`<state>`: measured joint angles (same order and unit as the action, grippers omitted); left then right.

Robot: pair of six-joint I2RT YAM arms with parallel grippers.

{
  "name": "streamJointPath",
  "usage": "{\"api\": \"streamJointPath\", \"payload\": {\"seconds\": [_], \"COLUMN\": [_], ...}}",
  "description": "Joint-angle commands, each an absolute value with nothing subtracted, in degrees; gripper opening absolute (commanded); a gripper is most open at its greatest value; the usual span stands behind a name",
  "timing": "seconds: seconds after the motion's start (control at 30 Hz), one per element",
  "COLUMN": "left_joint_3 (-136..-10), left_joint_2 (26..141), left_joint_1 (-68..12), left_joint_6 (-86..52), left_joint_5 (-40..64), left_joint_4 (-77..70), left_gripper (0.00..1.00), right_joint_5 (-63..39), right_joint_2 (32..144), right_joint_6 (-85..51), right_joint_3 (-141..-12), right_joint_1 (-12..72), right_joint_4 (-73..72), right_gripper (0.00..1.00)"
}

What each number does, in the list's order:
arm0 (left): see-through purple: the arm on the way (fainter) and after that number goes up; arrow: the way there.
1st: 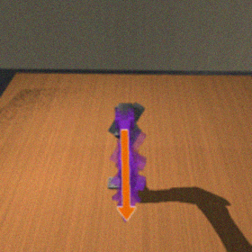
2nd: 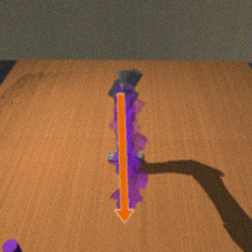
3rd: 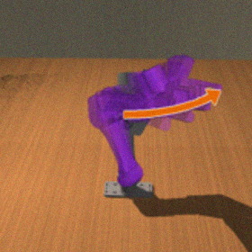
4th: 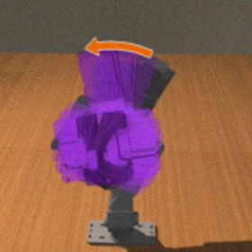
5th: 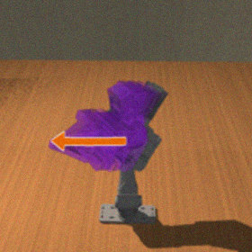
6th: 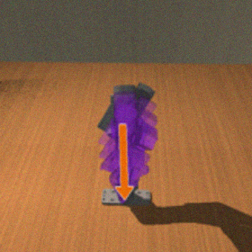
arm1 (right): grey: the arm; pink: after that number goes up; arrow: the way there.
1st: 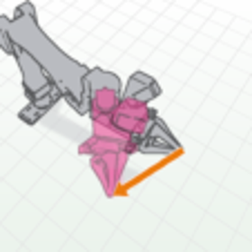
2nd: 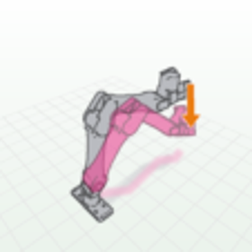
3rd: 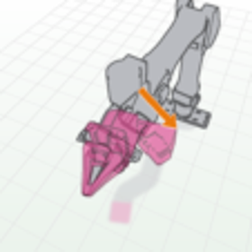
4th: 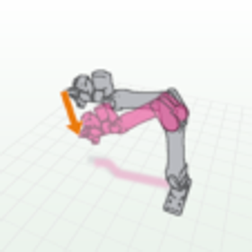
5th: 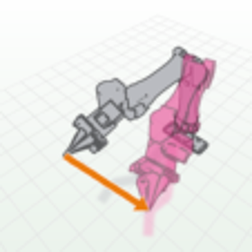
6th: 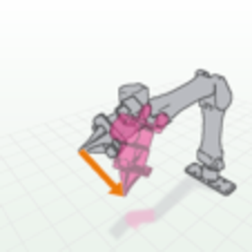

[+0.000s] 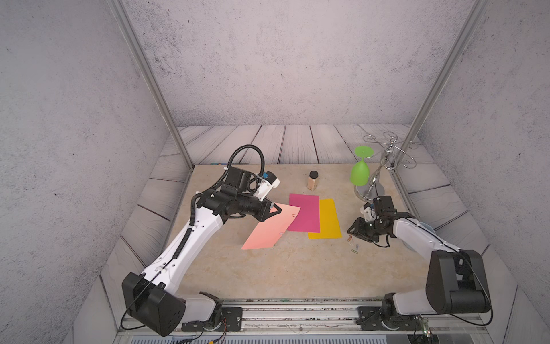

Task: Unclip the paperclips from the documents
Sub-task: Place the paper clip at the center of the board, then adjust the document.

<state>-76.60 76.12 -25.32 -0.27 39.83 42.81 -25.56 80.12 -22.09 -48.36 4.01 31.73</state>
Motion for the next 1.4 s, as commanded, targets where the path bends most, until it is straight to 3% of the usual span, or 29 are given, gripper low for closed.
{"api": "streamJointPath", "payload": {"seconds": [0.0, 0.23, 0.47, 0.9, 1.17, 1.37], "left_joint_3": [-75.79, -75.06, -75.78, -78.16, -77.17, -76.99], "left_joint_2": [74.84, 74.10, 74.01, 74.09, 73.93, 73.87], "left_joint_1": [-24.48, -23.43, -22.83, -22.85, -23.19, -23.29], "left_joint_6": [-1.19, -4.77, -8.10, -12.87, -15.29, -15.01], "left_joint_5": [40.42, 44.85, 51.90, 59.66, 62.91, 64.24], "left_joint_4": [40.47, 35.65, 30.27, 24.92, 21.42, 21.96], "left_gripper": [0.00, 0.00, 0.00, 0.00, 0.00, 0.00], "right_joint_5": [-30.84, -40.96, -47.95, -54.33, -57.60, -58.66], "right_joint_2": [76.38, 70.03, 64.02, 69.11, 73.51, 74.40], "right_joint_6": [-19.78, -19.08, -20.40, -24.51, -24.92, -29.18], "right_joint_3": [-50.74, -51.99, -48.72, -49.20, -51.23, -50.89], "right_joint_1": [6.26, 12.45, 19.91, 24.24, 27.86, 28.56], "right_joint_4": [34.59, 26.77, 9.28, -13.84, -19.34, -26.67], "right_gripper": [0.42, 0.47, 0.67, 0.82, 0.82, 0.69]}}
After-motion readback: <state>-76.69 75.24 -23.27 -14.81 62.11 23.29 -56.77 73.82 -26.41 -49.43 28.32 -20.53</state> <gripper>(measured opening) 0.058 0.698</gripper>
